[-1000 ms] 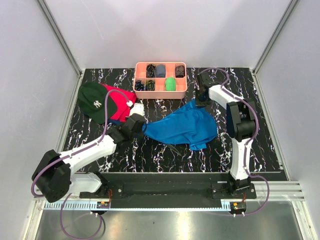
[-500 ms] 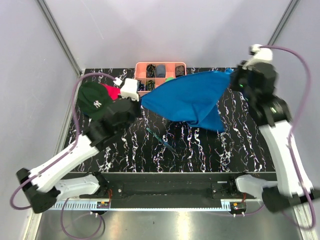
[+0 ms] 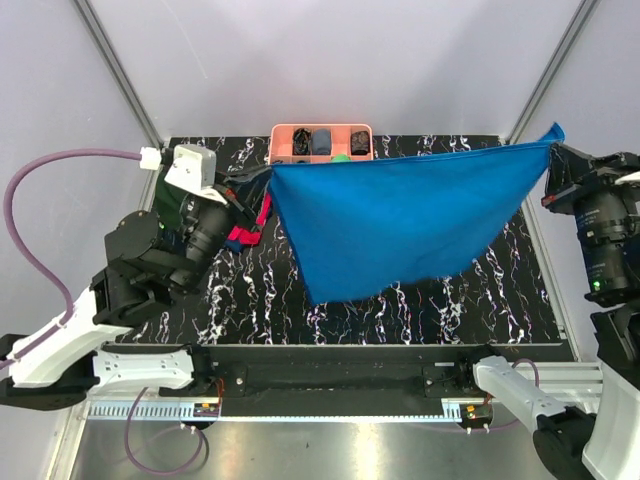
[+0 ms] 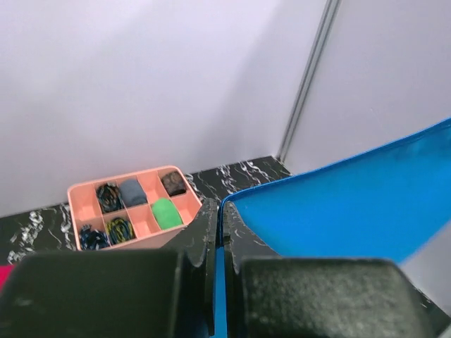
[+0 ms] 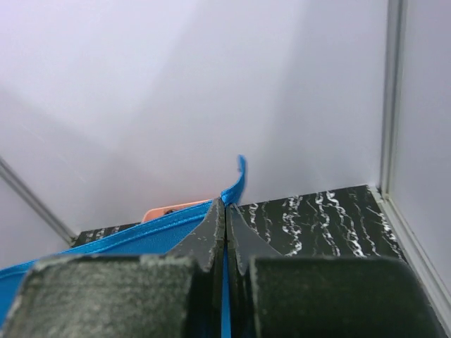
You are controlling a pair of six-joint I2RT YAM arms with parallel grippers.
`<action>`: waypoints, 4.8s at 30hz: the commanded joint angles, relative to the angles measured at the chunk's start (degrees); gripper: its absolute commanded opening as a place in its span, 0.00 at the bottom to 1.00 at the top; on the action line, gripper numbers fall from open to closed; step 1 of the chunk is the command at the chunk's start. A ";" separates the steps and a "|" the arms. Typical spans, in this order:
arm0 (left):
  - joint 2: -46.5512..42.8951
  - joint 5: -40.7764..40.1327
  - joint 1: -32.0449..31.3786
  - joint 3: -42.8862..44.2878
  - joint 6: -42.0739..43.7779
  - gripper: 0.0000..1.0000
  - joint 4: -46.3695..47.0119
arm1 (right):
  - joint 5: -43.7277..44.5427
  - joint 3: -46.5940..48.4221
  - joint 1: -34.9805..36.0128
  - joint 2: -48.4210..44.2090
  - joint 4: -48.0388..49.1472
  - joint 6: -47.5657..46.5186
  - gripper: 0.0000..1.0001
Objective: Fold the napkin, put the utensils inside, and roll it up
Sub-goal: Flatten the napkin out, then fold the napkin
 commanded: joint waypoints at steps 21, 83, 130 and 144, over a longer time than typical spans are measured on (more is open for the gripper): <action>16.67 21.22 21.25 12.93 3.37 0.00 3.12 | 24.11 -11.57 -0.20 6.08 17.32 -14.13 0.00; 48.93 46.91 36.28 24.81 -4.02 0.99 7.44 | -5.26 -30.71 -22.17 44.83 18.83 9.59 0.92; 3.04 29.31 30.39 -23.29 -0.59 0.99 -3.21 | -7.54 -55.51 -45.36 19.42 -3.16 16.81 0.78; 2.16 29.23 29.51 -23.29 -0.33 0.99 -3.30 | -6.83 -55.43 -53.45 29.87 3.16 16.54 0.68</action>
